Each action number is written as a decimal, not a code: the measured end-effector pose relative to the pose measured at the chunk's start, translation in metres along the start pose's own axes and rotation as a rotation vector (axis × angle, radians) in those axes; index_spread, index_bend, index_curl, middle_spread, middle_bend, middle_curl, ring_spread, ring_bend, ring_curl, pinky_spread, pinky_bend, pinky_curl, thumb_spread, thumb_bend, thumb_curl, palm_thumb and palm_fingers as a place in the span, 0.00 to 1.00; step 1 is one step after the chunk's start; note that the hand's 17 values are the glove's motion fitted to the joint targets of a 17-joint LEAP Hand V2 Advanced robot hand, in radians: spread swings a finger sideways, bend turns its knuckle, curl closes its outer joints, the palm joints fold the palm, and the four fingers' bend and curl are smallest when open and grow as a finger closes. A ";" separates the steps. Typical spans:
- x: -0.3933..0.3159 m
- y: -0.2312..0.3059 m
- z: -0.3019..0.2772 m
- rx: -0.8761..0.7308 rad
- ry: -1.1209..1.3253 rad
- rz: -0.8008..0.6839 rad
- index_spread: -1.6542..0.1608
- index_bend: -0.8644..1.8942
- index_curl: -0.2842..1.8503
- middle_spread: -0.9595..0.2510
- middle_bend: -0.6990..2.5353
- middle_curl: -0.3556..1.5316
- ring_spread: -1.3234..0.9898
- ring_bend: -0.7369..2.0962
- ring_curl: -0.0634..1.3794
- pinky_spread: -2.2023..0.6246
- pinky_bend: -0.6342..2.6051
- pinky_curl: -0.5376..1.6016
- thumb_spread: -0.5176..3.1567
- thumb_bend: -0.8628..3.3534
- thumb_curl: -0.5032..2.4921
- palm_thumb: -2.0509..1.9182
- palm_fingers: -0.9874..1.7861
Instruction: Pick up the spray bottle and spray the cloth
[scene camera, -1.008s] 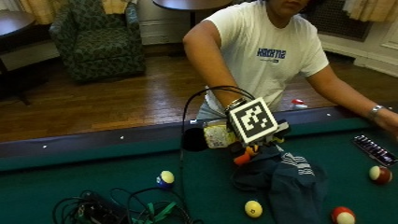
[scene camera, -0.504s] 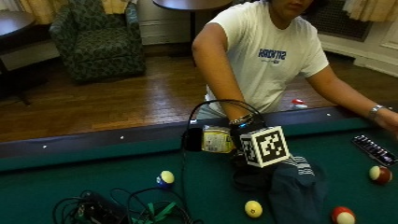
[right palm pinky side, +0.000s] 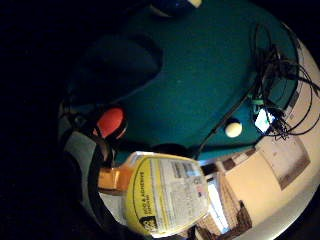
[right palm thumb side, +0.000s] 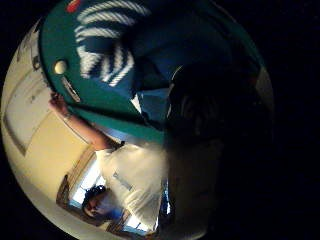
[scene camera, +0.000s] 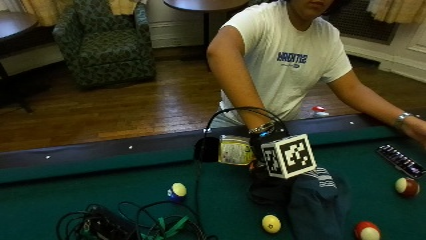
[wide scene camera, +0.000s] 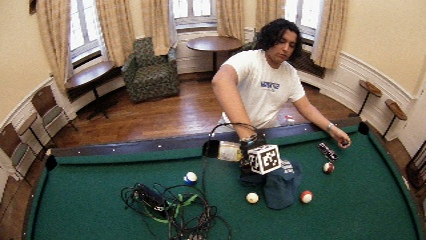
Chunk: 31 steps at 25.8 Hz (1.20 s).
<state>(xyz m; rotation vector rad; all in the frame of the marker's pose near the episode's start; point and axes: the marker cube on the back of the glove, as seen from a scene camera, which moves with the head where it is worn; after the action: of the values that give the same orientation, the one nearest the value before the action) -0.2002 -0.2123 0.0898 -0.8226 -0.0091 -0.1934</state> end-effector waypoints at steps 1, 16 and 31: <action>0.001 0.005 -0.011 0.035 -0.022 -0.014 0.78 0.46 0.42 0.62 0.41 0.49 0.49 0.52 0.38 0.68 0.35 0.45 0.24 0.20 0.45 0.75 0.85; -0.006 0.112 -0.146 0.575 -0.536 -0.380 0.78 0.45 0.42 0.62 0.41 0.49 0.49 0.52 0.38 0.68 0.35 0.45 0.24 0.20 0.45 0.75 0.85; 0.019 0.130 -0.114 0.895 -1.072 -0.711 0.78 0.44 0.43 0.62 0.40 0.49 0.49 0.52 0.38 0.68 0.35 0.45 0.25 0.20 0.45 0.75 0.85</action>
<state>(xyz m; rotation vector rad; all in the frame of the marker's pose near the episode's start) -0.1668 -0.2128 -0.0809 0.0891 -1.3190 -0.3554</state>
